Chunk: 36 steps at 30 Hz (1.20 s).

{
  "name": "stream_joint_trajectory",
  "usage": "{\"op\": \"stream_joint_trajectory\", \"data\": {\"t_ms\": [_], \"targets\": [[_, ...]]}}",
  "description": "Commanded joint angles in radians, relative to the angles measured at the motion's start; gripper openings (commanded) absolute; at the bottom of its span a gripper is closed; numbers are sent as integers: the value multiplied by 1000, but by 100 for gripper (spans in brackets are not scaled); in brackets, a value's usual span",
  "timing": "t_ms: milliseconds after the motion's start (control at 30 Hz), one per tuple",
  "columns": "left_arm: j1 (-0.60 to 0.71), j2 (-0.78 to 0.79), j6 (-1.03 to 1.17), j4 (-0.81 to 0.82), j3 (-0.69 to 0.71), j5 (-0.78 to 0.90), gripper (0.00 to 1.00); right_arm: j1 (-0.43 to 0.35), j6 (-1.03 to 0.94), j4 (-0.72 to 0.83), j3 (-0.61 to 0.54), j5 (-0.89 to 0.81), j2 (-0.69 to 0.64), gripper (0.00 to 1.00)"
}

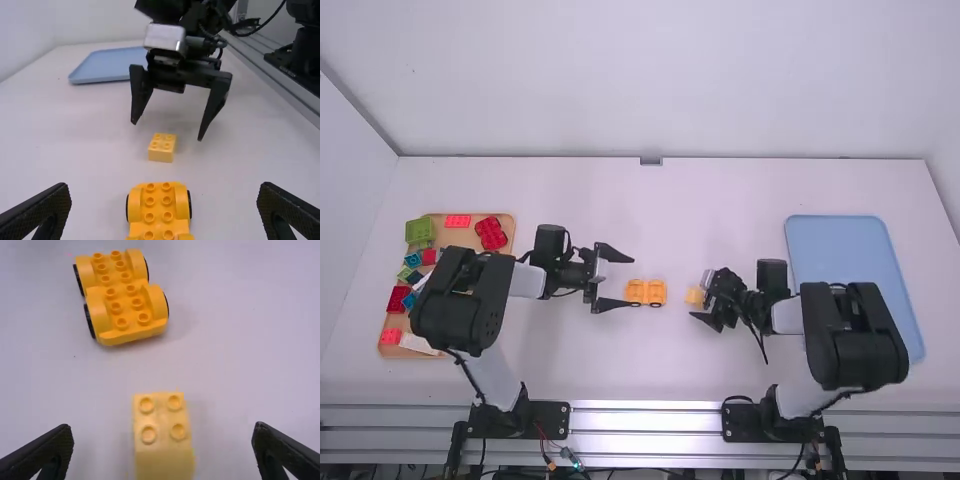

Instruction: Assemble lego blocks to make yellow taxi

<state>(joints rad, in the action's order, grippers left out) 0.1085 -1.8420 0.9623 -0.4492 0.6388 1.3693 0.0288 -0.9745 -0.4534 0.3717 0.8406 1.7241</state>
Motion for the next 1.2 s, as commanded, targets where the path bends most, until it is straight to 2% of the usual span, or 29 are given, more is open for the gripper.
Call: {"op": "stream_joint_trajectory", "data": {"t_ms": [0,133,333,533,633,700,867,967,1033,1167], "targets": [[9,-4,-4,4,7,38,99,-35,-22,-3,55,115,66,88],[9,-4,-5,5,7,38,99,-69,-84,-3,59,175,104,84],[9,-4,-4,5,7,37,99,-47,-149,11,60,177,151,75],[9,-4,-6,5,7,37,99,-27,-141,12,61,134,158,59],[9,-4,-8,4,7,37,99,-30,-126,13,61,128,158,47],[9,-4,-8,5,7,37,99,-27,-126,15,61,126,158,45],[9,-4,-6,18,7,26,99,-23,-84,15,60,63,158,30],[9,-4,-5,27,7,18,99,-13,-84,16,60,59,158,28],[9,-4,-5,37,7,-20,99,-9,-84,15,61,60,158,23],[20,-4,9,99,7,-147,99,-18,-67,-3,61,127,133,22]]}}
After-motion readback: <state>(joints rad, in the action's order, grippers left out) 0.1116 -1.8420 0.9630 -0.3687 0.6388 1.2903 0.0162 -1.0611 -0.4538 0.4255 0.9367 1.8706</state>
